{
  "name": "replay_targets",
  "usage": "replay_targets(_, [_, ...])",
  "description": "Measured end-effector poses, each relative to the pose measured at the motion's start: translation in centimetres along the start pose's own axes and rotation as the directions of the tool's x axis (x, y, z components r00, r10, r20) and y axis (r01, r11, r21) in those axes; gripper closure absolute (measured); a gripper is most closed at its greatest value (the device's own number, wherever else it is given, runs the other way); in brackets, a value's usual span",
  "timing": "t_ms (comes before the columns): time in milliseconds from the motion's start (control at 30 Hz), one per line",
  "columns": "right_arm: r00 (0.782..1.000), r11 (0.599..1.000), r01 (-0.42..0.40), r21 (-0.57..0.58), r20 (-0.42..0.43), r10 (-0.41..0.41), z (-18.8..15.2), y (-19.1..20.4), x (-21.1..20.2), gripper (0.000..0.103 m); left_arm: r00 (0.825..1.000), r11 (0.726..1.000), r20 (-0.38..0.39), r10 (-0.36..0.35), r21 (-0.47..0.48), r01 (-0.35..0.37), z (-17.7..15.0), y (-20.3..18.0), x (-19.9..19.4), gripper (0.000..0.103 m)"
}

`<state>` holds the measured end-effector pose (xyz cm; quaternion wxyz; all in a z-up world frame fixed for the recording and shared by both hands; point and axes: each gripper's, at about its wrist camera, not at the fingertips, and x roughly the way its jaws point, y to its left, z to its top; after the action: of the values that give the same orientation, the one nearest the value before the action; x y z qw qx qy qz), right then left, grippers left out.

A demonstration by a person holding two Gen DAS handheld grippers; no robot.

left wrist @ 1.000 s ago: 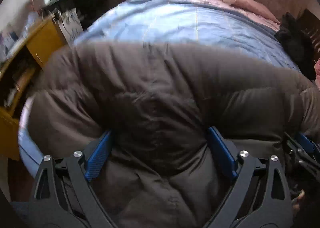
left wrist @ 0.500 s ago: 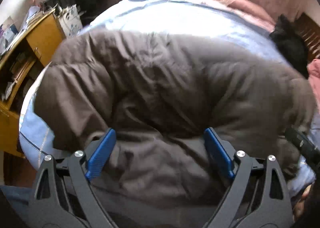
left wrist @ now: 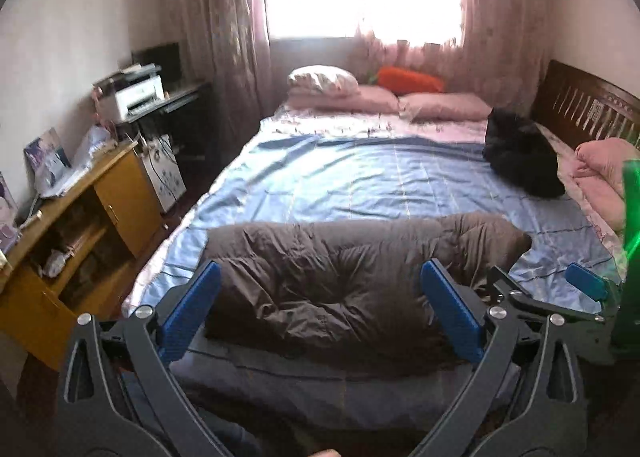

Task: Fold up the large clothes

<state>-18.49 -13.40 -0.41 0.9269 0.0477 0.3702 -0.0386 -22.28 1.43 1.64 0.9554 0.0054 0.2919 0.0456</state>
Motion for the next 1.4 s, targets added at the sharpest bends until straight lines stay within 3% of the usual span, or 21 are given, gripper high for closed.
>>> replay_targets(467, [0.998, 0.999, -0.012, 0.034, 0.056, 0.010, -1.7, -1.2, -6.8, 0.001, 0.999, 0.999, 0.027, -0.046, 0.014, 0.046, -0.7, 0.4, -6.1, 0.002])
replay_targets(1400, [0.999, 0.999, -0.012, 0.053, 0.046, 0.010, -2.3, 0.1, -7.4, 0.001, 0.999, 0.999, 0.029, -0.036, 0.002, 0.036, -0.5, 0.5, -6.6, 0.002])
